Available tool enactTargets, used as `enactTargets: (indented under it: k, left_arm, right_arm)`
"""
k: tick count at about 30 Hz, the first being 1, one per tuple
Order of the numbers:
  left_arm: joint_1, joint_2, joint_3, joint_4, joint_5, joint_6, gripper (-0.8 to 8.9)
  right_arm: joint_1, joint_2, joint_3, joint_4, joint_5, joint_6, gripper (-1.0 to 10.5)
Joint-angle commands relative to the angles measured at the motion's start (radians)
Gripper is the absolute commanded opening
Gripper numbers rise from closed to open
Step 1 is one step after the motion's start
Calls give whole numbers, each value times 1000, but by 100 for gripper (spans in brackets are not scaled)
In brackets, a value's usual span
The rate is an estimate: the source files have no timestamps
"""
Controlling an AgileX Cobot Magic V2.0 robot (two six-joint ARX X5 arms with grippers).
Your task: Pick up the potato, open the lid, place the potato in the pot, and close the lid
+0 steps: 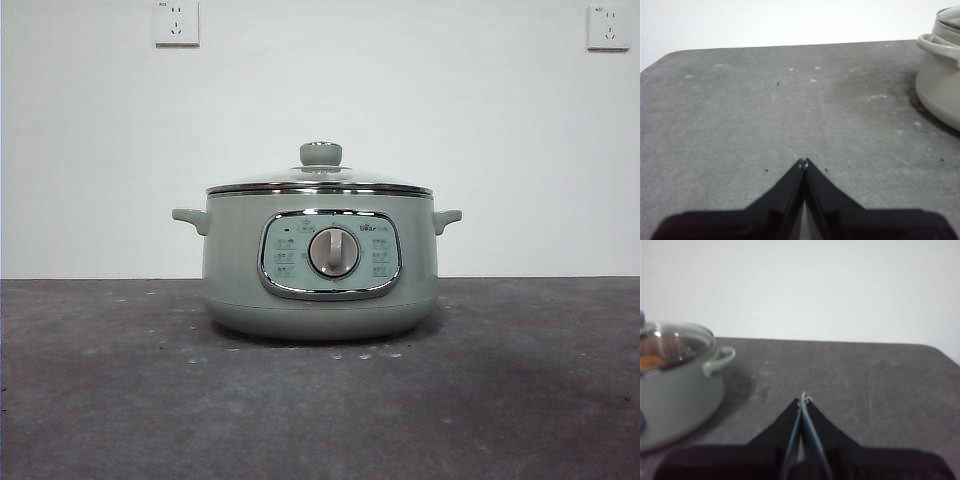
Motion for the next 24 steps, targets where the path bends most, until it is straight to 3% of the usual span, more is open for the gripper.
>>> enactTargets:
  k: [1,8,12,24]
  left_arm:
    - [2,5,-10,7,0,-9,-3]
    - [2,8,-10,7,0,-9,-3]
    - [2,13,-10,7,0,-9,-3]
    - [2,14,-10,7,0,-9,-3]
  right_arm:
    - [-1,-39,-64,19,-2,0,1]
    - [-1,-60,-156,22,-2,1,1]
    - [-1,-60,-159,-53,-2,1,1]
    - [0,-60,-159,-50,5,26,1]
